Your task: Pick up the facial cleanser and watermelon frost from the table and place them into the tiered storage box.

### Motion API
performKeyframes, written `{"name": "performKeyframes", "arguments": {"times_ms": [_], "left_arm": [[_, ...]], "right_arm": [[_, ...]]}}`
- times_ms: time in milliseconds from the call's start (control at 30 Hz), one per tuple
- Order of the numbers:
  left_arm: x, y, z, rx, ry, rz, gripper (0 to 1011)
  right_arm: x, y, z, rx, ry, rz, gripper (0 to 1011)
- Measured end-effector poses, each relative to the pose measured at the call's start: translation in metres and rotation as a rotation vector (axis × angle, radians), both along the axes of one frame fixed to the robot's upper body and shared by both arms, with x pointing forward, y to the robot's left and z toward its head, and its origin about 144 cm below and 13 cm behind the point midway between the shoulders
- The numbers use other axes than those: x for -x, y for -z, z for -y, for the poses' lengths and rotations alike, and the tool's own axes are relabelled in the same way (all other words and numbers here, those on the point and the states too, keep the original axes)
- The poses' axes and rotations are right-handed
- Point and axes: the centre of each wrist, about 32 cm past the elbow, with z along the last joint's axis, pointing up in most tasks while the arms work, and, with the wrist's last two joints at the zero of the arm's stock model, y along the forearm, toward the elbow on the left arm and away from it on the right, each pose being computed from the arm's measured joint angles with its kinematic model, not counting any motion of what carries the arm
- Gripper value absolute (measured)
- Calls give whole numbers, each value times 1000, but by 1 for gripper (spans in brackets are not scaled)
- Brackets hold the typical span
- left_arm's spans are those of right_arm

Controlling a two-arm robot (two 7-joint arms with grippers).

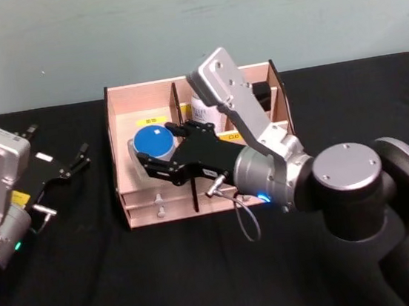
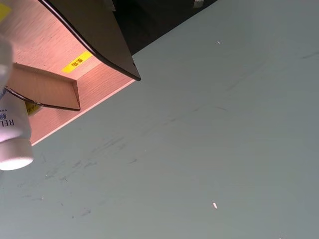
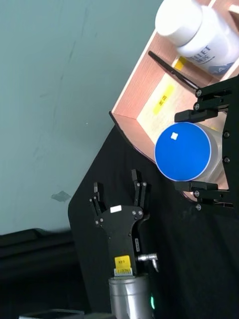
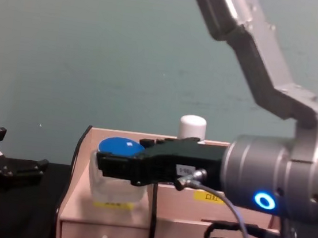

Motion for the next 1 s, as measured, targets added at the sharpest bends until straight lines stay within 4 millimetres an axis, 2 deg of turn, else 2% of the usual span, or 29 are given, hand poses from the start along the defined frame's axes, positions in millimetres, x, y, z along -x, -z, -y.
{"name": "performKeyframes", "arguments": {"times_ms": [233, 1000], "left_arm": [[0, 0, 0, 0, 0, 0, 1010], [0, 0, 0, 0, 0, 0, 1010]], "right_arm": [[-12, 5, -8, 11, 18, -6, 704], [-35, 14, -17, 23, 62, -12, 704]]}}
